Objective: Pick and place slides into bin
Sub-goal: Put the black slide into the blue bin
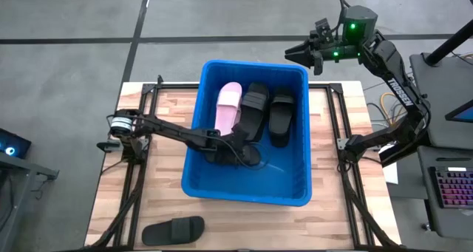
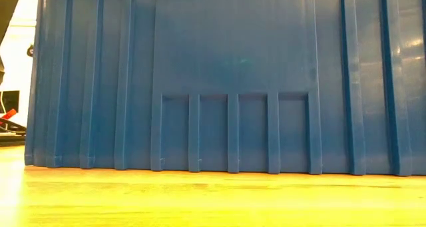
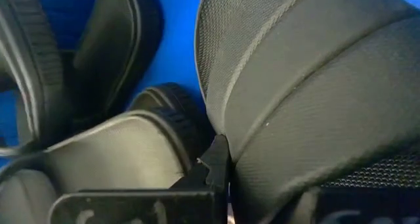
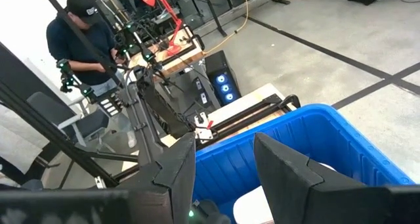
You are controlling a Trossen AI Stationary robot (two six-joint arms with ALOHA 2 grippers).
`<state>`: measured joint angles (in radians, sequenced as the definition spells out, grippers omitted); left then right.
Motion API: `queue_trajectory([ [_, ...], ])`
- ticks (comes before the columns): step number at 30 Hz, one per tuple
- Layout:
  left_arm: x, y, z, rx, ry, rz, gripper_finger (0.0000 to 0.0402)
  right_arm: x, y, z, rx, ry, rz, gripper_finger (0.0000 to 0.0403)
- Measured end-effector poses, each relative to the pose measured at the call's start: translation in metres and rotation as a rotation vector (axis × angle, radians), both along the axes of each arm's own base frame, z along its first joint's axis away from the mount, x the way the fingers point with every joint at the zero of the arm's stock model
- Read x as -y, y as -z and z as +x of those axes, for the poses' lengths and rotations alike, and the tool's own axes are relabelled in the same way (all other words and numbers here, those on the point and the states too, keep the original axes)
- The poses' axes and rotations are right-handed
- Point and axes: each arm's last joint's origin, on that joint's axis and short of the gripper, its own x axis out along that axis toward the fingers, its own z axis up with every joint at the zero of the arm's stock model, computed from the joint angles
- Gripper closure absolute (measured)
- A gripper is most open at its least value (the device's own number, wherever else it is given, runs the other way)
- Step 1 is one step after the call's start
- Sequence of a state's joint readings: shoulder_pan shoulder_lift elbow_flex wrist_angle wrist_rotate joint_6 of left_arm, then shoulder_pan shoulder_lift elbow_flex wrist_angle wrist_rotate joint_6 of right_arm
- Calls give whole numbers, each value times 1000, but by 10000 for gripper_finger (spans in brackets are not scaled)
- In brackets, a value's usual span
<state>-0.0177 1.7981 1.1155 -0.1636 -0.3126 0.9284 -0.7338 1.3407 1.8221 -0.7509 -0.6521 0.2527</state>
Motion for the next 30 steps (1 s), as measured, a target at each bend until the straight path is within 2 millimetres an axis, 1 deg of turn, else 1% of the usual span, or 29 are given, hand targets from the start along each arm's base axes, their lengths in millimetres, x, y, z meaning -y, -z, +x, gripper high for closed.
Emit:
queue_trajectory([
  [4,-3,15,-7,16,-17,14,401,0,0,0,0,0,0,257],
  [11,-5,33,-19,12,10,72,401,0,0,0,0,0,0,257],
  [14,-6,33,-19,39,-18,110,401,0,0,0,0,0,0,257],
  [25,-6,33,-18,49,-8,102,399,0,0,0,1,4,16,257],
  [27,-7,33,-18,49,-9,100,386,0,0,0,1,4,16,257],
  [30,-7,33,-18,47,-10,100,351,0,0,0,1,4,16,257],
])
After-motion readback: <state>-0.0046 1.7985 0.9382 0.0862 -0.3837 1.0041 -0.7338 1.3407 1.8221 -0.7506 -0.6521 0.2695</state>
